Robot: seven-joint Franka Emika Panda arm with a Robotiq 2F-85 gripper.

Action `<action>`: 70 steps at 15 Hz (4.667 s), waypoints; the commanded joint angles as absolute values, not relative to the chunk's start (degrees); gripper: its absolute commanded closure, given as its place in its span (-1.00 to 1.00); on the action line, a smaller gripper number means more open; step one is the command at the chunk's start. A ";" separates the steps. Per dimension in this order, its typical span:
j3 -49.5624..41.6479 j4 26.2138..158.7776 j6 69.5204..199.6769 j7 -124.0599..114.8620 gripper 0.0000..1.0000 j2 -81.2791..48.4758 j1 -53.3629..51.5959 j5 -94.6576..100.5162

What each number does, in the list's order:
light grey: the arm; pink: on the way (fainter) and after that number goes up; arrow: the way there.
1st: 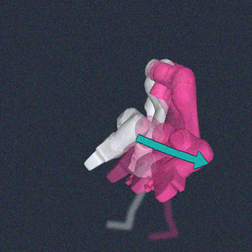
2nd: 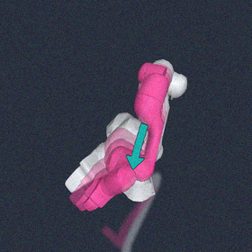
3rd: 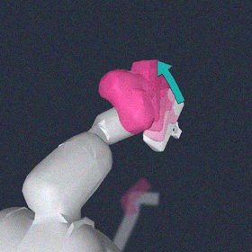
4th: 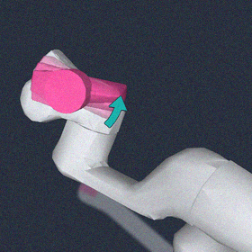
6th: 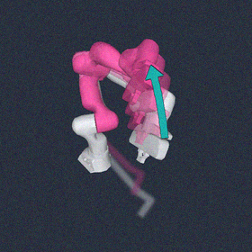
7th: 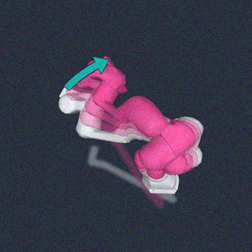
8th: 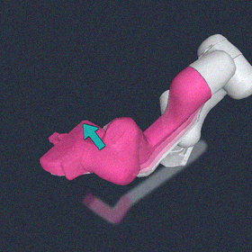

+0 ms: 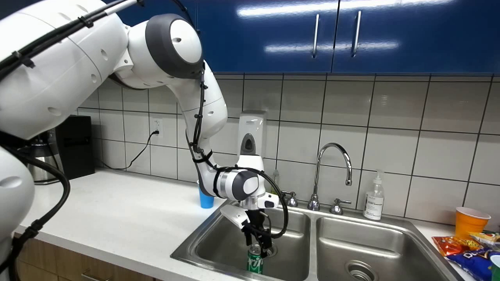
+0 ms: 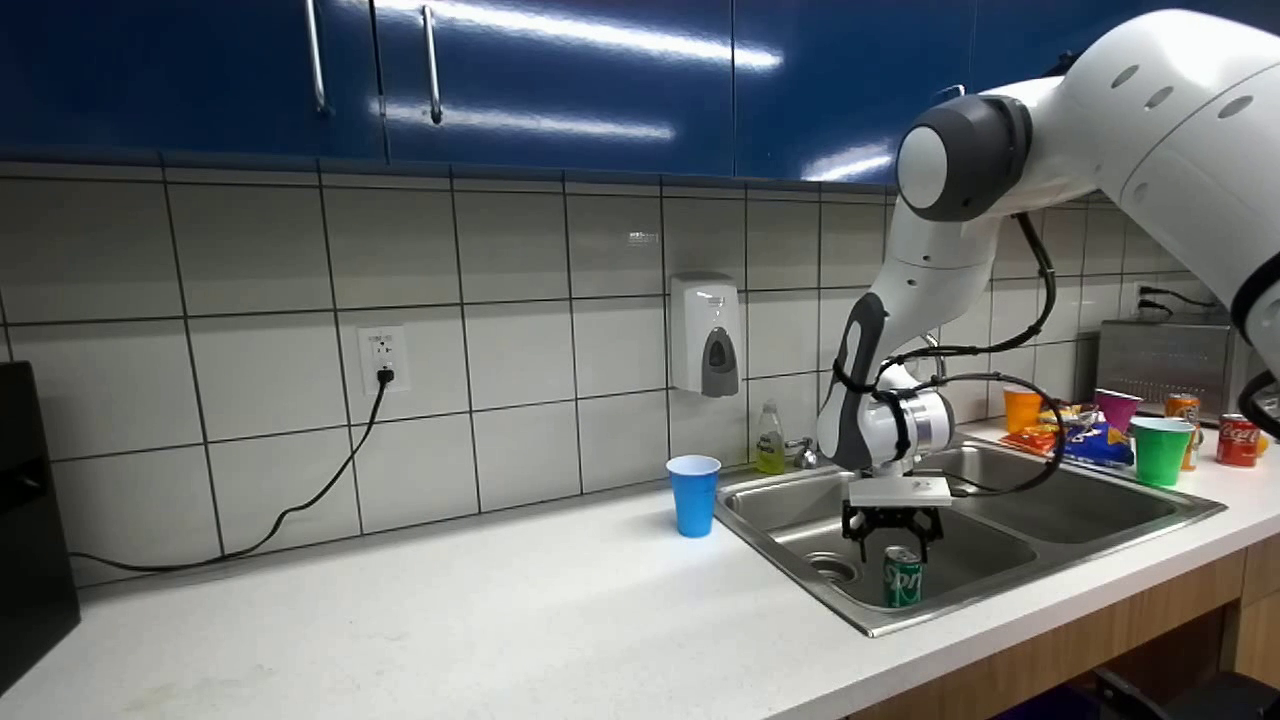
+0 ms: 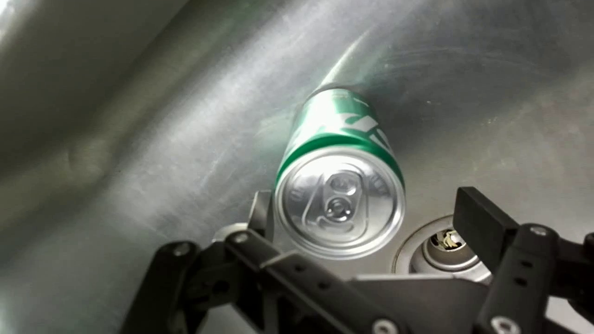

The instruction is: Put the green can in the sink on the left.

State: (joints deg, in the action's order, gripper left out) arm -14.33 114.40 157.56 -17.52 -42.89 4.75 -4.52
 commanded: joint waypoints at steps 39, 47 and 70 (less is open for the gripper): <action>-7.03 135.38 142.45 -14.21 -1.00 -4.47 0.42 4.66; -1.23 139.03 138.13 -11.03 -1.00 2.67 -1.21 1.23; 2.18 146.33 130.87 -6.94 -1.00 12.92 -2.97 -1.83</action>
State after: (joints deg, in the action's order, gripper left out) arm 1.65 146.39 130.96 -7.08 12.92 -3.52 -1.66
